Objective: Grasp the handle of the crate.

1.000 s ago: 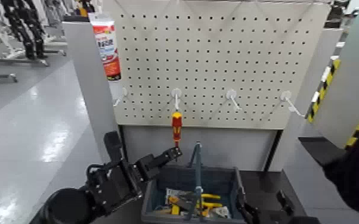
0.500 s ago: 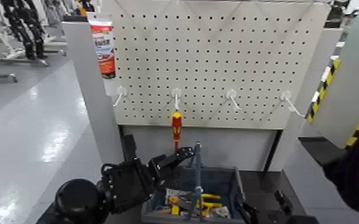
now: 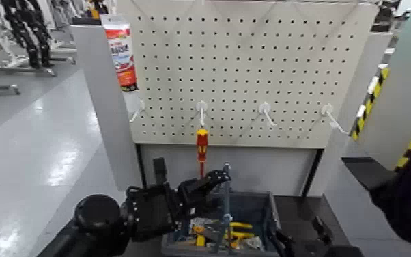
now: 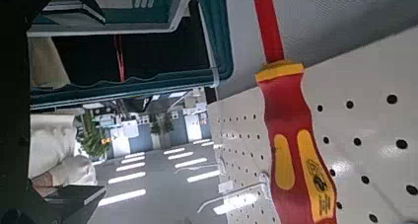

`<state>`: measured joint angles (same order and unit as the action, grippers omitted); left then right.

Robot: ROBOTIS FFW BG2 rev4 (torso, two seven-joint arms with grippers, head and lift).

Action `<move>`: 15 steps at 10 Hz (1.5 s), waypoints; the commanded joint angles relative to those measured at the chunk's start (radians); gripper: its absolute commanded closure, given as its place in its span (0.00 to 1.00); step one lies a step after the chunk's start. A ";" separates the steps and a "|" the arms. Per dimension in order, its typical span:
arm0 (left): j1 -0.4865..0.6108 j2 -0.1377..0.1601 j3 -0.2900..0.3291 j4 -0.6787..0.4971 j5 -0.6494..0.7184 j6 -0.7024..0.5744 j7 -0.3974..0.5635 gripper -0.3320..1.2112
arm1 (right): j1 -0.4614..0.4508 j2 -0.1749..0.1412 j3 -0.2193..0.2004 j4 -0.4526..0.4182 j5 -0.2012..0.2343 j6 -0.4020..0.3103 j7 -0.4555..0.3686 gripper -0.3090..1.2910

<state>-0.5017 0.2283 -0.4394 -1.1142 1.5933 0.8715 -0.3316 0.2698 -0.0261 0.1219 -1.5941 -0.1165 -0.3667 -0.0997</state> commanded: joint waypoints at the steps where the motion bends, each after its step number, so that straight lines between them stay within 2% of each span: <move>1: -0.032 -0.007 -0.038 0.056 0.034 -0.002 -0.027 0.29 | -0.004 0.000 0.004 0.005 -0.002 -0.003 0.000 0.27; 3: -0.052 -0.009 -0.064 0.080 0.051 0.000 -0.041 0.29 | -0.008 -0.002 0.007 0.008 -0.005 -0.008 0.002 0.27; 4: -0.058 -0.011 -0.074 0.099 0.059 0.004 -0.047 0.33 | -0.008 -0.002 0.007 0.008 -0.006 -0.011 0.000 0.27; 6: -0.060 -0.012 -0.090 0.126 0.093 0.004 -0.049 0.68 | -0.008 -0.002 0.005 0.011 -0.008 -0.015 0.000 0.27; 9: -0.058 -0.015 -0.104 0.140 0.109 -0.006 -0.057 0.83 | -0.008 -0.003 0.005 0.013 -0.009 -0.018 0.000 0.27; 10: -0.057 -0.015 -0.105 0.143 0.111 -0.008 -0.058 0.85 | -0.008 -0.005 0.007 0.013 -0.011 -0.018 0.000 0.27; 11: -0.054 -0.017 -0.107 0.146 0.112 -0.016 -0.061 0.95 | -0.008 -0.005 0.005 0.013 -0.011 -0.020 0.000 0.27; 15: -0.037 -0.024 -0.107 0.146 0.123 -0.037 -0.078 0.96 | -0.006 -0.006 0.004 0.013 -0.011 -0.020 0.002 0.27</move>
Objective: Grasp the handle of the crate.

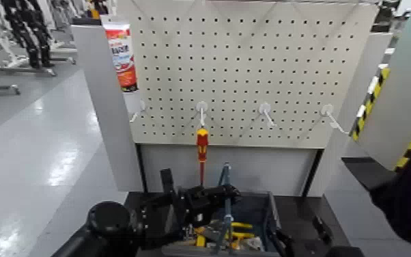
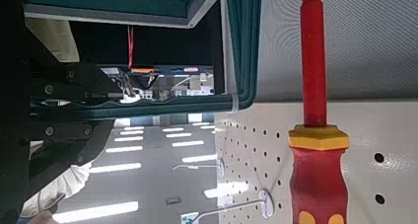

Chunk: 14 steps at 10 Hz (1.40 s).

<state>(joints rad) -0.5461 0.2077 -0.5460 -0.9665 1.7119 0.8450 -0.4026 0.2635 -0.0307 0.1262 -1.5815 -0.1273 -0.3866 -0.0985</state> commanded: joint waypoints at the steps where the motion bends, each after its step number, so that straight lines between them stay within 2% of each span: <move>1: 0.012 -0.005 0.001 -0.006 0.006 -0.017 -0.010 0.96 | 0.000 0.000 0.000 0.000 0.000 0.000 0.000 0.27; 8: 0.126 -0.010 0.034 -0.153 0.015 -0.043 -0.030 0.96 | 0.008 0.000 -0.010 -0.003 0.002 -0.003 0.000 0.27; 14: 0.252 0.030 0.103 -0.360 0.015 0.028 0.014 0.96 | 0.011 0.000 -0.014 -0.005 0.003 -0.008 -0.001 0.27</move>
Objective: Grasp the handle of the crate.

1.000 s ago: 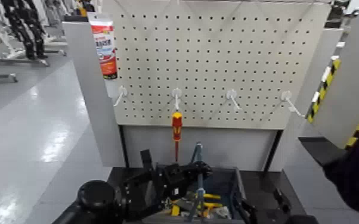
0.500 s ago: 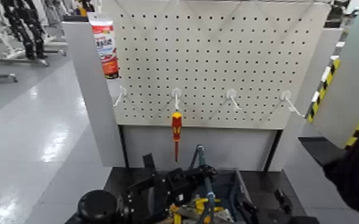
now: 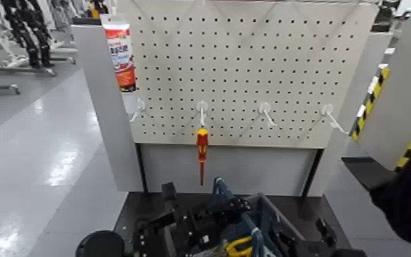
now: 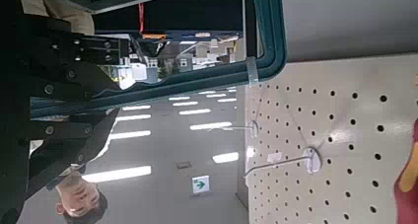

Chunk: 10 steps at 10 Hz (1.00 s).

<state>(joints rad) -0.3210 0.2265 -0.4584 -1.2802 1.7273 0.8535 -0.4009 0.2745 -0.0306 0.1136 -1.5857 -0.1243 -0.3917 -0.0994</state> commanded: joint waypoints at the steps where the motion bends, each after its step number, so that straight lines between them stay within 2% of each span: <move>1: 0.040 0.019 0.021 -0.070 0.000 0.032 0.028 0.96 | 0.002 0.001 -0.003 0.000 0.000 -0.004 0.000 0.27; 4: 0.094 0.054 0.026 -0.156 0.041 0.045 0.074 0.96 | 0.003 0.003 -0.005 0.000 0.000 -0.009 0.000 0.27; 10: 0.123 0.050 0.043 -0.203 0.052 0.061 0.077 0.96 | 0.005 0.005 -0.014 -0.002 -0.002 -0.010 0.023 0.27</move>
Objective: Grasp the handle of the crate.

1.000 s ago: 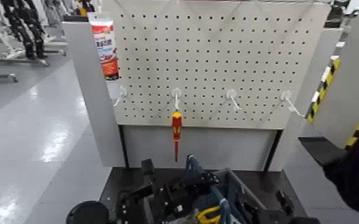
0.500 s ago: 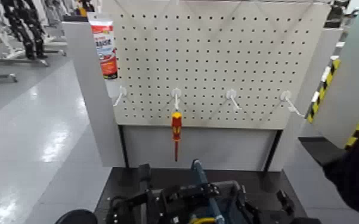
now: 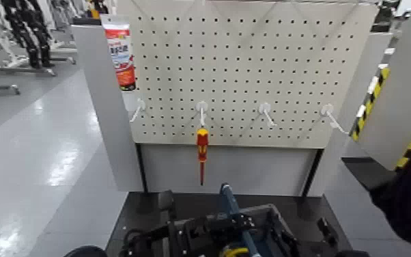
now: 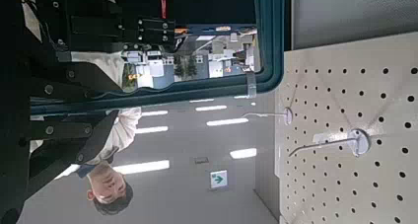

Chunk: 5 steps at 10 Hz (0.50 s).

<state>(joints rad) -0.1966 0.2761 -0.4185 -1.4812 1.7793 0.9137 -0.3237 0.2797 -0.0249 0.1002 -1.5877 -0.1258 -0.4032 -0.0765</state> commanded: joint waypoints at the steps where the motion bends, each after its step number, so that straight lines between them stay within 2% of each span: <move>1: -0.001 0.002 0.003 -0.005 0.000 0.001 0.000 0.96 | 0.000 0.000 0.000 -0.001 0.000 0.001 0.000 0.28; 5: -0.004 0.002 0.004 -0.007 0.000 0.001 0.000 0.96 | 0.000 0.000 0.000 -0.001 0.008 0.003 0.000 0.28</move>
<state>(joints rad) -0.2004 0.2776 -0.4148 -1.4880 1.7794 0.9143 -0.3236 0.2791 -0.0245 0.0996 -1.5880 -0.1211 -0.4008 -0.0765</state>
